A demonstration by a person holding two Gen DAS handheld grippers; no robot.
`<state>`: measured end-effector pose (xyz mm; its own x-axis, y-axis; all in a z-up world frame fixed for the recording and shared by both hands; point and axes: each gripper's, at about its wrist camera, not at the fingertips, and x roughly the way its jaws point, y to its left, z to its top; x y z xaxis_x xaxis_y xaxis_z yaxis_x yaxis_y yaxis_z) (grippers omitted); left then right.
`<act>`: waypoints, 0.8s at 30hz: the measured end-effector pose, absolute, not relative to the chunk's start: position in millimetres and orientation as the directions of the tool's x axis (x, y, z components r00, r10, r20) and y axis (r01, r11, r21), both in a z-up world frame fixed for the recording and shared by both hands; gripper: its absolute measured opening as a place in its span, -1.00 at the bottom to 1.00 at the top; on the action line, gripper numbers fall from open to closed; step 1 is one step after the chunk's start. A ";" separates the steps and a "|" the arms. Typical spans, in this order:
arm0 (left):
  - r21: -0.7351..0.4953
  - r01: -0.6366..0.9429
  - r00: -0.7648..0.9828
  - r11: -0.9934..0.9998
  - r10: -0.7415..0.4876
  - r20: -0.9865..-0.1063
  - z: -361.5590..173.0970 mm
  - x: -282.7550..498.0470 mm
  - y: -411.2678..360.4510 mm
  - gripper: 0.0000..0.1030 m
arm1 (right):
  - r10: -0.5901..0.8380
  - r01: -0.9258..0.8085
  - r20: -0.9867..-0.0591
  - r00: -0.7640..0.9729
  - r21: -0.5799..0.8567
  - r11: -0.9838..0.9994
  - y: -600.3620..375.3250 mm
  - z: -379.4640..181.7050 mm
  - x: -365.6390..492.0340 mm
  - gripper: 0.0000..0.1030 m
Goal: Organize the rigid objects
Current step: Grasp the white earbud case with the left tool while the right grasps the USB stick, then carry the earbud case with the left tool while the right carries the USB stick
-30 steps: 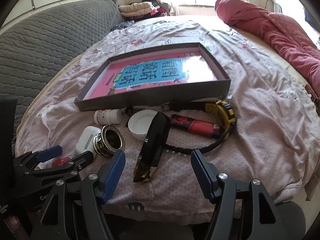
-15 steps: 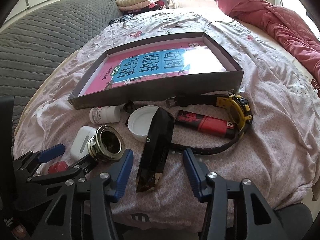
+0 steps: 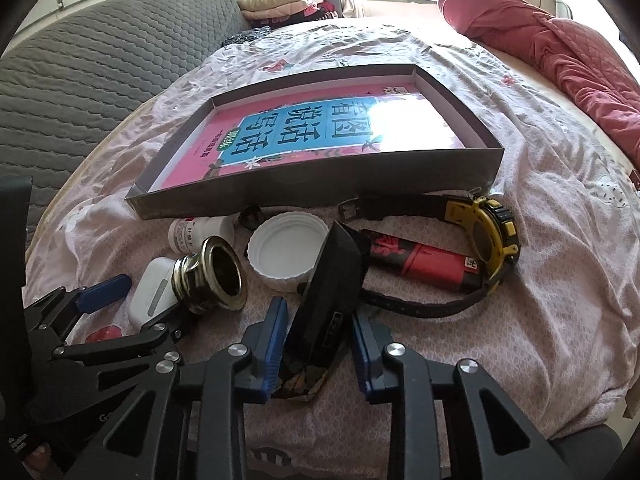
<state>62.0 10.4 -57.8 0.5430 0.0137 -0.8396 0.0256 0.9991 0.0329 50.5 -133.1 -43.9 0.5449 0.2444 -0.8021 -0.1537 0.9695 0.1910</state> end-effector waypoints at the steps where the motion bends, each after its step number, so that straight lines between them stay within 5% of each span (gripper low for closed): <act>1: 0.028 0.034 0.546 0.999 0.005 -0.838 -56.5 62.1 10.2 0.08 | 0.251 -0.157 -0.799 0.547 0.196 0.968 -134.0 -43.6 50.5 -0.44; 2: 0.022 0.036 0.551 0.999 -0.002 -0.835 -54.9 62.1 10.3 -0.09 | 0.255 -0.158 -0.796 0.548 0.201 0.967 -134.5 -43.3 50.2 -0.45; 24: -0.085 0.032 0.589 0.996 -0.087 -0.803 -33.6 44.5 21.1 -0.10 | 0.331 -0.178 -0.742 0.584 0.281 0.943 -153.5 -21.8 34.9 -0.55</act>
<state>44.5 21.1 -33.6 0.5890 -0.0874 -0.8034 0.0322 0.9959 -0.0847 34.9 -153.5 -21.8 0.5836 0.3305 -0.7418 -0.1776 0.9433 0.2805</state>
